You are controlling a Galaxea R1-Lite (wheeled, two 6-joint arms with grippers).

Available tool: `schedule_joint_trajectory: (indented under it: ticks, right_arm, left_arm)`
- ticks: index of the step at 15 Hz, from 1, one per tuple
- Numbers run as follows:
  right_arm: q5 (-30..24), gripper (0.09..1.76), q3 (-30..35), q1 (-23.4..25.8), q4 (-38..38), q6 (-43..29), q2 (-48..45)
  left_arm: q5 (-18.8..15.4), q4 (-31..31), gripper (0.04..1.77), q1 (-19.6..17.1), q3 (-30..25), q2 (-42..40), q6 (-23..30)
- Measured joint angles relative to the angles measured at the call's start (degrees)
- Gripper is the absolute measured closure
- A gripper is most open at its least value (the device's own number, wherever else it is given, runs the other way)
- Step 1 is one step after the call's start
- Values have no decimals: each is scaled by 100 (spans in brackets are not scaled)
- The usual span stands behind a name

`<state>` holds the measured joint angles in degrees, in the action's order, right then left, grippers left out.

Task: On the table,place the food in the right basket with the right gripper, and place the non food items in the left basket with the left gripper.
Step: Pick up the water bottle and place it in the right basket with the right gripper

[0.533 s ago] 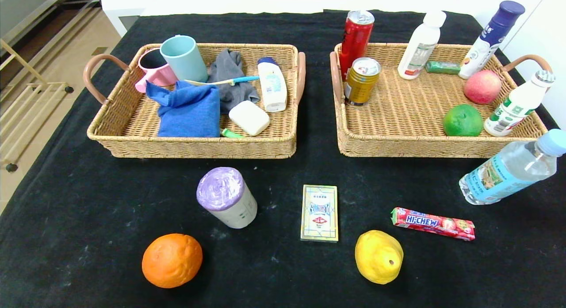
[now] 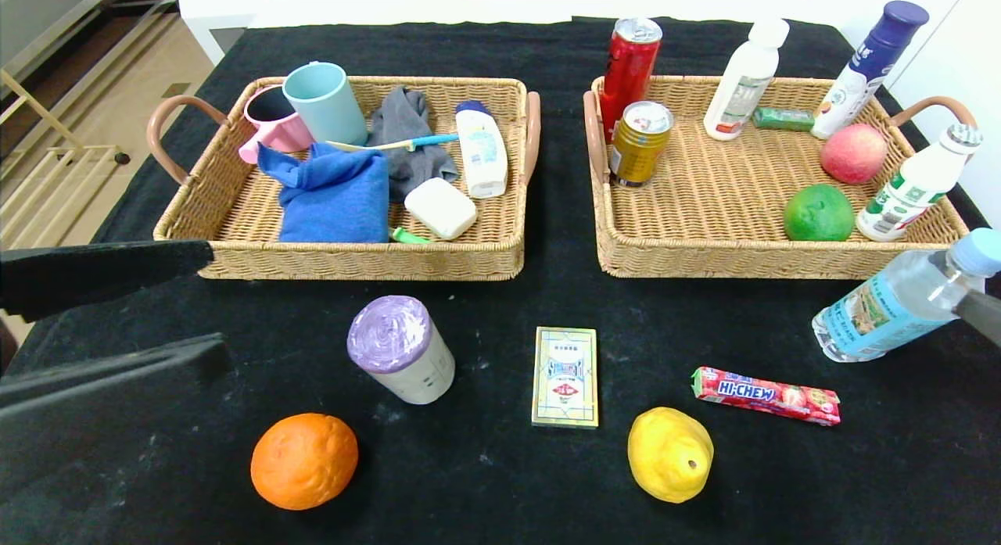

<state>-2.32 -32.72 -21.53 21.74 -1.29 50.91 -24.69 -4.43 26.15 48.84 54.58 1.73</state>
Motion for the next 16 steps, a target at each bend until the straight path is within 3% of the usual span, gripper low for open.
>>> schedule_joint_trajectory:
  ticks: [4, 16]
  right_arm:
    - [15, 9, 48, -134, 20, 50, 323]
    - [358, 9, 343, -241, -41, 33, 435]
  left_arm:
    - [5, -117, 5, 194, 63, 400, -5]
    - [11, -150, 5, 171, -300, 490, -28]
